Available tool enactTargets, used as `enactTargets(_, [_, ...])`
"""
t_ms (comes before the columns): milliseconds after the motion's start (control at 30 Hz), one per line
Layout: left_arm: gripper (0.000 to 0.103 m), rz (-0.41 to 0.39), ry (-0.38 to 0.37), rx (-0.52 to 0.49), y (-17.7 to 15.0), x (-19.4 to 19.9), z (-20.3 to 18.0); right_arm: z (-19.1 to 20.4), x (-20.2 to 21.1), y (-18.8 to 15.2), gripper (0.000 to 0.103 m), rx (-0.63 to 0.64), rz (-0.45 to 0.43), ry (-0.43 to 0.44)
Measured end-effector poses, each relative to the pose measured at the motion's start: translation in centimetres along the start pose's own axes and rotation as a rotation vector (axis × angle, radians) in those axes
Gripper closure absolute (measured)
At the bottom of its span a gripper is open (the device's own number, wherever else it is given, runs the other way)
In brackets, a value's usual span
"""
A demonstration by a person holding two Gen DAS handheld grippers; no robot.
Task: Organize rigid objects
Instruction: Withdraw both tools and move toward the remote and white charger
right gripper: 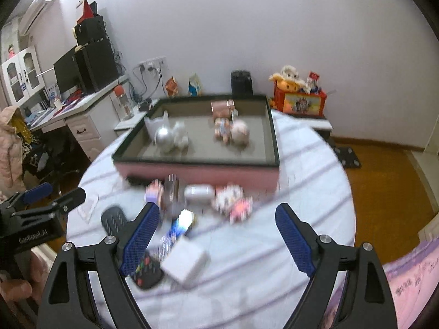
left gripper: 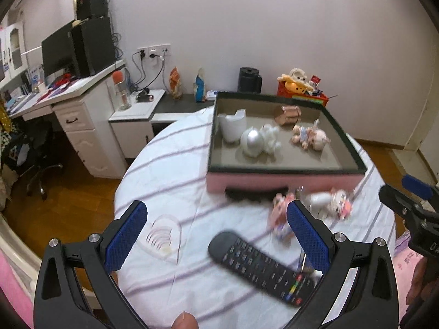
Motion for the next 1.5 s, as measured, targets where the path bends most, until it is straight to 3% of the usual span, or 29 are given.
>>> enactTargets(300, [0.0,0.069,0.001,0.059,-5.1,1.3,1.0,-0.2,0.9,-3.5,0.015,-0.02,0.055,-0.008])
enactTargets(800, [0.0,0.063,0.001,0.034,-5.5,2.4,0.1,0.2,0.4,-3.8,0.015,-0.017,0.071,0.003])
enactTargets(1300, [0.0,0.172,-0.029,0.105,-7.4,-2.3,-1.7,-0.8,-1.6,-4.8,0.015,-0.035,0.118,0.003])
enactTargets(1500, [0.0,0.236,0.015,0.122,-9.2,-5.9,-2.8,-1.3,-2.1,-5.1,0.015,-0.043,0.131,0.001])
Point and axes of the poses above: each gripper's, at about its wrist camera, not at the fingertips, and x roughly against the way its jaws point, z to its left, y to its top, the point moved 4 cm from there along -x, roughly the way its jaws point, and after that the axes turned 12 degrees about -z, right-handed, at the moved point
